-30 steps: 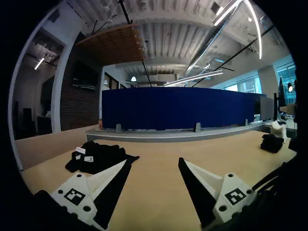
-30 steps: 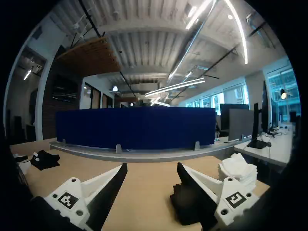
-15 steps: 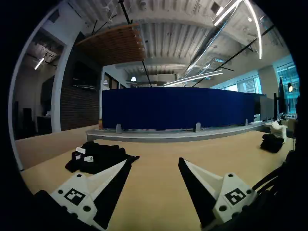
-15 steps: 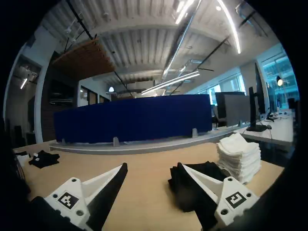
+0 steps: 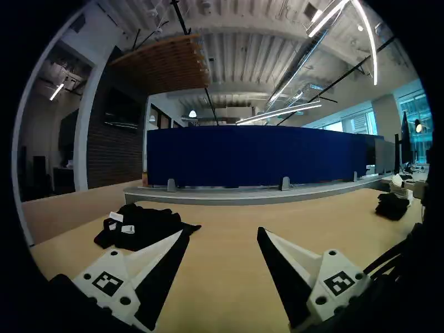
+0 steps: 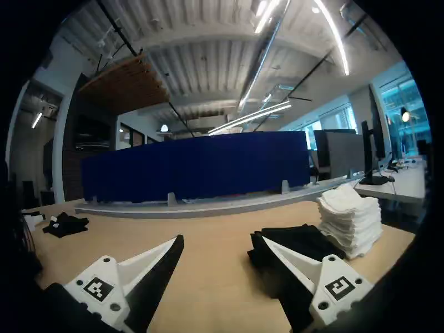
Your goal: Fold towel
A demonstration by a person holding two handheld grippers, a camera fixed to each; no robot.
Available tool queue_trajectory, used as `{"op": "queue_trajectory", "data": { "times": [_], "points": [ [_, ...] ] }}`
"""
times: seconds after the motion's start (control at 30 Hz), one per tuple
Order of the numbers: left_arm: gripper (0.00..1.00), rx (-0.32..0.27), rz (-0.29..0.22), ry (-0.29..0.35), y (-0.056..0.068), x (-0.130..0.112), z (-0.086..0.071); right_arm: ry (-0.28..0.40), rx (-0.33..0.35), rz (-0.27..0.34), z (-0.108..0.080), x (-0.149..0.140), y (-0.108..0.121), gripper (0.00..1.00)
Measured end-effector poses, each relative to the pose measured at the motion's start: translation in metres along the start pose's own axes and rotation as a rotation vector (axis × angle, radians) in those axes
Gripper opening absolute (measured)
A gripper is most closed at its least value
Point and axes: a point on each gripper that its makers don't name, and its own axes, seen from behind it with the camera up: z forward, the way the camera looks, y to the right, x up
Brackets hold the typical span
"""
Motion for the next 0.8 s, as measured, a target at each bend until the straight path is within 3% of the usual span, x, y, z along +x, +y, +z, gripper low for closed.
{"op": "queue_trajectory", "data": {
  "times": [0.4, 0.8],
  "points": [
    [0.90, 0.000, 0.000, 0.000, 0.000, -0.001, 0.000, -0.007, -0.002, -0.080, -0.001, -0.009, -0.003, 1.00],
    [0.91, 0.000, 0.000, 0.000, -0.001, -0.001, -0.001, -0.011, -0.005, -0.083, 0.000, -0.012, 0.001, 1.00]
  ]
}}
